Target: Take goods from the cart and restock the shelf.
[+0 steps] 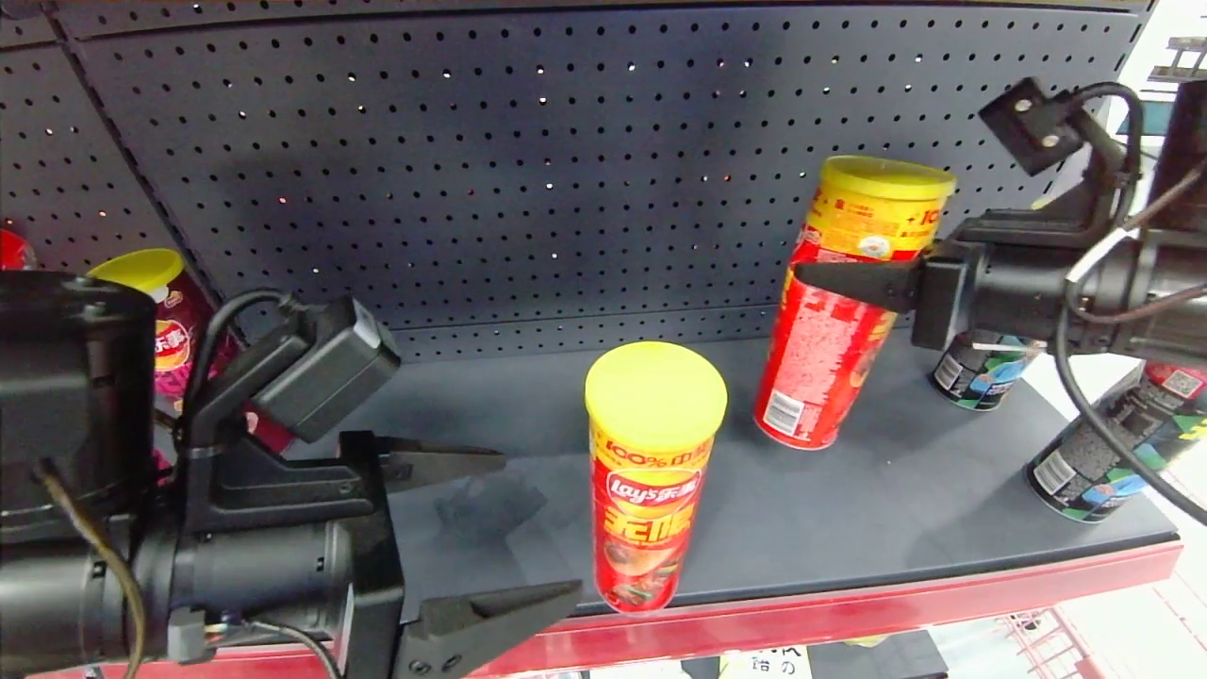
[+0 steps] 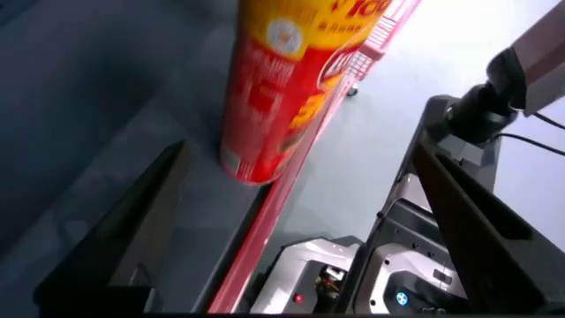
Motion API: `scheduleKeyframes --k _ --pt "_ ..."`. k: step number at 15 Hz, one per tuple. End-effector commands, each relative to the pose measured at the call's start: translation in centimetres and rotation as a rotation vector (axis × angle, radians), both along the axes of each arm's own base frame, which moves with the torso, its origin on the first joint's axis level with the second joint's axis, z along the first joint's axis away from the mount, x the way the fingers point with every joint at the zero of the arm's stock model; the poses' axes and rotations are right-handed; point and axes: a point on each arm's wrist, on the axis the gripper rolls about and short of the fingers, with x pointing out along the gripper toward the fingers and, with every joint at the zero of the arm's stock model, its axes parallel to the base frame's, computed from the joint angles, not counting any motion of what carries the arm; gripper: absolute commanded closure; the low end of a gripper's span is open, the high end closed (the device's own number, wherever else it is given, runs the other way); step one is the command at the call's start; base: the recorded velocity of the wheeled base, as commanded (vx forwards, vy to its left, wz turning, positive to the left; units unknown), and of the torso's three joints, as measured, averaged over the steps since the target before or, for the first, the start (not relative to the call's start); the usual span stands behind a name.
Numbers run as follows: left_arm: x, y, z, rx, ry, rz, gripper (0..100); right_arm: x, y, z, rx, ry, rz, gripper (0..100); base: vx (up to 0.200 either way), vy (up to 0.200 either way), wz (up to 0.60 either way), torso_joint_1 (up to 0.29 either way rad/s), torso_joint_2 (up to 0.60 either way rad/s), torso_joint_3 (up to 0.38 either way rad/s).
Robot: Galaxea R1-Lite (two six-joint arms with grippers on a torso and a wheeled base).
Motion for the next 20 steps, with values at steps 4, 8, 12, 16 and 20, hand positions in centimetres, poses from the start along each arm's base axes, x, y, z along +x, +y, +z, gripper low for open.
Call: scheduleKeyframes --k 4,8,12,16,20 --pt "-1.4 1.5 0.5 -0.032 -0.016 0.089 0 4.6 4.8 -2.5 -0.04 0.028 0.086 100 0.0 0.0 0.0 0.0 0.0 0.0" --pt "-2.2 2.2 0.2 -0.028 -0.023 0.113 0 6.5 7.0 -3.1 -0.039 0.026 0.125 100 0.0 0.0 0.0 0.0 0.0 0.0" --pt "-2.6 2.6 -0.2 -0.022 -0.02 0.123 0 7.8 8.1 -3.9 -0.041 0.036 0.141 100 0.0 0.0 0.0 0.0 0.0 0.0" --pt "-2.7 2.7 -0.6 -0.014 -0.011 0.123 0 8.6 9.2 -4.5 -0.034 0.027 0.154 100 0.0 0.0 0.0 0.0 0.0 0.0" --pt "-2.7 2.7 -0.7 -0.011 -0.008 0.123 0 8.6 9.4 -4.6 -0.034 0.032 0.157 100 0.0 0.0 0.0 0.0 0.0 0.0"
